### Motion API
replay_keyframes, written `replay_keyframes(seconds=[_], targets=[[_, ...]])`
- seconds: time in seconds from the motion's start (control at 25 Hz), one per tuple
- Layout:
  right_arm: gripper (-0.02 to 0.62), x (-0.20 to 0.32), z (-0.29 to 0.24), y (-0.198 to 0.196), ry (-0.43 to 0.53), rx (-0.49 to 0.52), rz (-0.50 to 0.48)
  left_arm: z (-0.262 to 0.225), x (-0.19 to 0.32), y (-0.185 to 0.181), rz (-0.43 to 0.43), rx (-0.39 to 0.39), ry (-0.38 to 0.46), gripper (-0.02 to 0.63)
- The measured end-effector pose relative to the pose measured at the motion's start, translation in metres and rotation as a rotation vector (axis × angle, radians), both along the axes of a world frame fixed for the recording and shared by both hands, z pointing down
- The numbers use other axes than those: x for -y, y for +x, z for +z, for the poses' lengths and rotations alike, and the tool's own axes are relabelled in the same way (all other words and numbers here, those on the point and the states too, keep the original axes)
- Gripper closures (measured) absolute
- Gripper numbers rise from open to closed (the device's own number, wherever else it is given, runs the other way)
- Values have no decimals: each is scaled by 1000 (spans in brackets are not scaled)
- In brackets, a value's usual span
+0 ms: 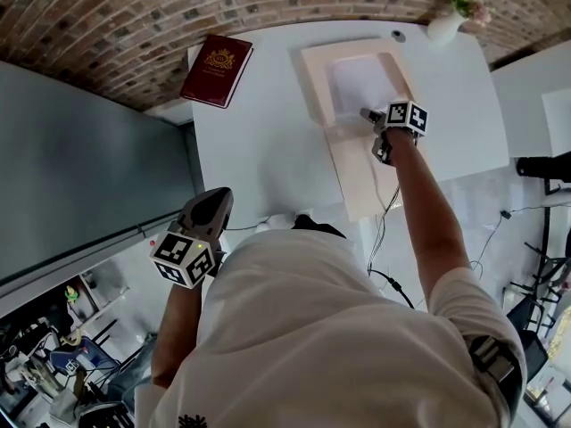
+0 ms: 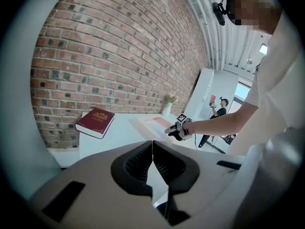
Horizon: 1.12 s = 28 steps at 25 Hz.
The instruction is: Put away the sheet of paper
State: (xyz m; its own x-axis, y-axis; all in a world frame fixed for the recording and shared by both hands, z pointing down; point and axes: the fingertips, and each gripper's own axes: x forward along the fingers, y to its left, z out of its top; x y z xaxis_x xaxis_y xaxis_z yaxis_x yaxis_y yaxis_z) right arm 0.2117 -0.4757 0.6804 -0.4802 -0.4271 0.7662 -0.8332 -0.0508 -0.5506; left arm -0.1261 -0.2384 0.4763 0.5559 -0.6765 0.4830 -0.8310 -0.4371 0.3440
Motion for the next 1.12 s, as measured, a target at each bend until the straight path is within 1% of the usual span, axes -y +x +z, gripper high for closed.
replay_keyframes(seconds=[0.16,0.36,0.4,0.52,0.6,0.64,0.72,0.8,0.96,1.12], targets=[[353,-15,-13,-1,44,-38,-3,-2,-5,-6,24,-10,15,581],[356,-49,-28,-9,95,-53,2,-3,-15,-13,69,-30,35,581],[369,-58,-32,-12,103,-54,0,-3,-18,-16,77,-32,39,581],[448,-90,-42,-22,132,-77,-12,-7,-28,-25,89,-39,50,581],[518,-114,-51,-29,157,-97,-29,-9,-36,-31,97,-46,54,581],[541,-125,-56,-35,171,-97,-39,-10,-40,-34,105,-49,55,581],[561,-148,-66,-47,198,-79,-50,-11,-48,-40,121,-55,58,581],[566,-171,-73,-60,216,-72,-62,-13,-58,-46,135,-65,60,581],[566,-213,-83,-89,252,-118,-127,-17,-75,-60,160,-73,71,581],[566,-254,-92,-117,287,-136,-158,-20,-96,-71,186,-87,75,581]])
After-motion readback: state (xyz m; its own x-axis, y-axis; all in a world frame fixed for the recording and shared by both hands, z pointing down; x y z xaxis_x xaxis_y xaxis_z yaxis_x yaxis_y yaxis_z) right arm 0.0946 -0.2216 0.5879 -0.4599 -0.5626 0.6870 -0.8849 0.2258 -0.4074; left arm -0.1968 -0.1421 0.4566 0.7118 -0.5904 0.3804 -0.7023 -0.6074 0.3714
